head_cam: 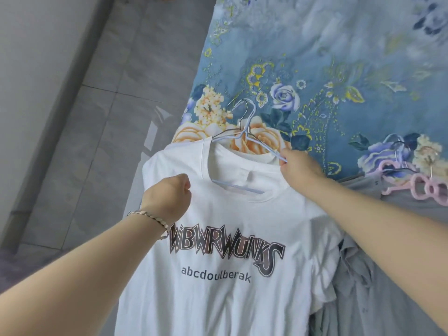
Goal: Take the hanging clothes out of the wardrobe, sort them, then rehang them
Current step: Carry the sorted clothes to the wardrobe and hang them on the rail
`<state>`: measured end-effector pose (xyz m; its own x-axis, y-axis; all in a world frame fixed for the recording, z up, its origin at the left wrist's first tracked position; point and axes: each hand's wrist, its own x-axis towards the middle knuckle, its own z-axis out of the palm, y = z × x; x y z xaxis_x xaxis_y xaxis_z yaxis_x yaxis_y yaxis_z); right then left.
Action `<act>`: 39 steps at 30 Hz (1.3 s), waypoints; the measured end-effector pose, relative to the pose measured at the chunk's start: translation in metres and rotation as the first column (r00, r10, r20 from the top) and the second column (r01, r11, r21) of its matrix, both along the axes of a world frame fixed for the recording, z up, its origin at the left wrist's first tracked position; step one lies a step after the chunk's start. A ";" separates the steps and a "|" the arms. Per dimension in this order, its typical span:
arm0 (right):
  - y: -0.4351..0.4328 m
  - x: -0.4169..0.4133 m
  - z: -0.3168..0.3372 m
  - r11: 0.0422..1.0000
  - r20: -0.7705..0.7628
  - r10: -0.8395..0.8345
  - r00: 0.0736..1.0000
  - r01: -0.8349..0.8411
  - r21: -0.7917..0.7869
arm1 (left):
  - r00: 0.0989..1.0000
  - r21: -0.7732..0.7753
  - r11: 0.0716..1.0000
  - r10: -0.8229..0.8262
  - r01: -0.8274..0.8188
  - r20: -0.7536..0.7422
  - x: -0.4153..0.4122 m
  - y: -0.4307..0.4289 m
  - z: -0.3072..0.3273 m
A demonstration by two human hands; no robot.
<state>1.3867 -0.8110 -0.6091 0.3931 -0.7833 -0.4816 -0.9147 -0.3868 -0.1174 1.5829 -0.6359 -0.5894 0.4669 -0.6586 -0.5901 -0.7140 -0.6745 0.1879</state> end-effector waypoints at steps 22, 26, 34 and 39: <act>0.201 -0.141 0.354 0.766 0.729 0.386 0.565 -0.637 0.089 | 0.712 -0.262 0.796 0.606 -0.546 0.355 -0.272 0.216 0.356; 0.268 -0.166 0.401 0.646 0.753 0.500 0.427 -0.763 0.003 | 0.573 -0.301 0.673 0.736 -0.676 0.360 -0.335 0.298 0.396; 0.390 -0.238 0.484 0.324 0.726 0.681 0.099 -0.929 -0.177 | 0.272 -0.351 0.394 0.897 -0.850 0.349 -0.492 0.462 0.427; 0.464 -0.308 0.522 0.146 0.745 0.666 -0.025 -0.976 -0.163 | 0.156 -0.344 0.268 0.934 -0.900 0.321 -0.595 0.537 0.438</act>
<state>1.0789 -0.3474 -0.0871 0.8590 0.5002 0.1096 0.4262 -0.5796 -0.6946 0.9877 -0.0984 -0.1511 0.9057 0.3985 -0.1449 0.4195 -0.8920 0.1687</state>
